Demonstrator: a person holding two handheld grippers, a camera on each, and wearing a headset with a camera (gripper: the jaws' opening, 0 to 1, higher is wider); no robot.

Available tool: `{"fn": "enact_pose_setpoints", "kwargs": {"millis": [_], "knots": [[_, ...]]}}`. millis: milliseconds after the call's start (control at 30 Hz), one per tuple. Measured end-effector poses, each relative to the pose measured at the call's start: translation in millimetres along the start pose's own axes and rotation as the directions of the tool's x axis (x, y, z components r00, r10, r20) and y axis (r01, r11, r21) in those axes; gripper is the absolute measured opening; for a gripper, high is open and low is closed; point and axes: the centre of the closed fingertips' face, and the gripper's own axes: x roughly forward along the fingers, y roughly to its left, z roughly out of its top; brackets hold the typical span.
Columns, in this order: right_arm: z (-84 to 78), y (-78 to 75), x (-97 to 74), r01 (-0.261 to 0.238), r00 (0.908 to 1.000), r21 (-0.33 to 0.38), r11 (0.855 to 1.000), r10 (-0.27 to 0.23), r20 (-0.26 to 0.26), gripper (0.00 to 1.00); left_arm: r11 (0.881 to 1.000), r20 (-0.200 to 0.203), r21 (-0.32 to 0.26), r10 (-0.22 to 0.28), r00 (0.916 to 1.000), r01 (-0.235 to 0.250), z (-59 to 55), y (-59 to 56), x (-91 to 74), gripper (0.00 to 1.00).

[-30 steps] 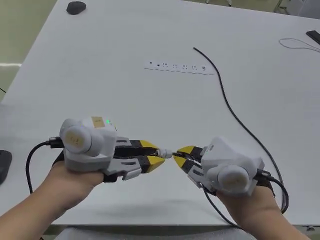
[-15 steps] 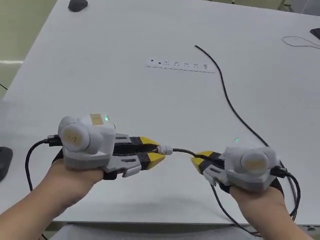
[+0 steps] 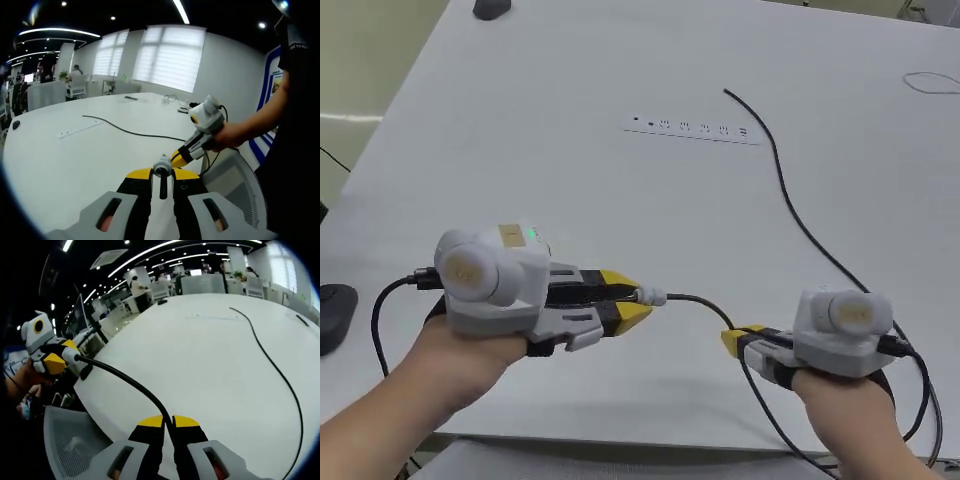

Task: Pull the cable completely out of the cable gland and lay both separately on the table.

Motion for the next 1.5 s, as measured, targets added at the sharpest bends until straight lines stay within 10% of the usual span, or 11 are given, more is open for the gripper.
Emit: {"fn": "enact_pose_setpoints", "kwargs": {"millis": [533,967,1200,1433,1500], "knots": [[-3.7,4.2,-0.9,0.000,0.9999,0.014,1.000,0.000,0.013,0.02,1.000,0.003,-0.004,-0.006,1.0000,0.006,0.8,-0.2,-4.1,0.15],[-4.7,11.7,-4.2,0.007,0.9998,-0.134,0.991,-0.004,0.022,0.04,0.999,0.013,-0.026,-0.029,0.9995,0.029,-1.2,-5.0,-10.1,0.15],[15.3,29.8,-20.0,0.010,0.9975,-0.334,0.943,0.014,0.069,0.21,0.999,-0.009,-0.013,-0.041,0.9991,0.041,-7.4,-5.4,-12.9,0.15],[31.3,82.1,-31.1,-0.046,0.9929,-0.604,0.795,0.103,0.060,0.37,0.999,-0.027,-0.011,-0.039,0.9989,0.038,-12.7,-8.1,-19.1,0.15],[35.7,94.1,-30.2,-0.058,0.9890,-0.616,0.786,0.129,0.071,0.37,0.999,-0.028,-0.010,-0.038,0.9989,0.038,-13.1,-9.6,-19.4,0.15]]}}
